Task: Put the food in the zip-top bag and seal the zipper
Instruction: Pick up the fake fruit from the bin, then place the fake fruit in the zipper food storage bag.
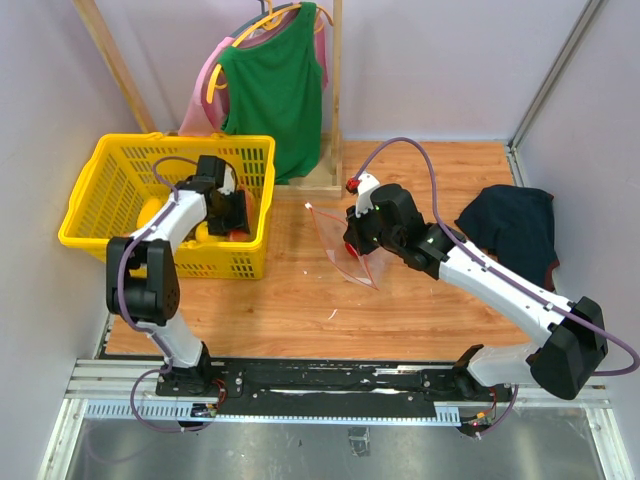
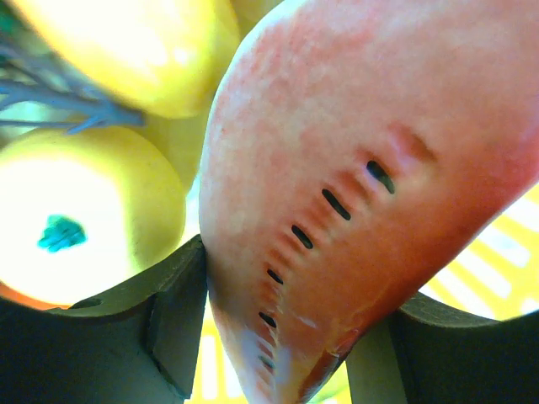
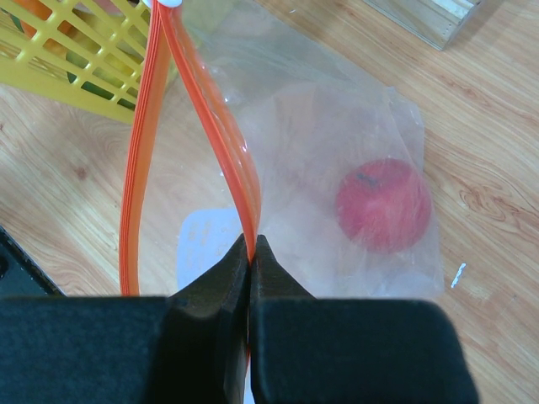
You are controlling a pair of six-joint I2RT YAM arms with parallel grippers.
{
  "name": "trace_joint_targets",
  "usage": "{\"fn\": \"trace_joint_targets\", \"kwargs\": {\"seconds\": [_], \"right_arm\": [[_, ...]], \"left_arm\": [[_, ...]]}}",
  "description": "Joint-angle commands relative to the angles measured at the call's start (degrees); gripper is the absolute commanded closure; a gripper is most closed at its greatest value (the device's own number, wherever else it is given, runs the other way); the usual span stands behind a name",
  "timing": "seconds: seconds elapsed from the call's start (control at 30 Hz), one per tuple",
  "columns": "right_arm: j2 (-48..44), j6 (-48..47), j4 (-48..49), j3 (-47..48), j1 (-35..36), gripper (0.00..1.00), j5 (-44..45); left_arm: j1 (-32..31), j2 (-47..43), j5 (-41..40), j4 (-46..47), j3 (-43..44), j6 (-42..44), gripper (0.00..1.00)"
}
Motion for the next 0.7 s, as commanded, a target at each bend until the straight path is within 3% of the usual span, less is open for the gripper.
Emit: {"fn": "trace_joint_targets", "kwargs": {"seconds": [0.0, 0.33, 0.67], "right_arm": [[-0.2, -0.09, 0.92, -0.27, -0.44, 0.99, -0.08], [-0.58, -0.12, 1.68, -0.4, -0.42, 0.99, -0.2], [-1.23, 0.34, 2.39, -0.79, -0.43, 0.99, -0.39]], "left_arm": [[-0.06, -5.66, -1.77, 1.61, -0.55, -1.16, 0.75], [-0.15, -20.7, -4.77, 5.91, -1.04, -3.11, 0.8], [-3.07, -32.6, -1.2, 12.12, -1.99, -4.56, 0.81]]}}
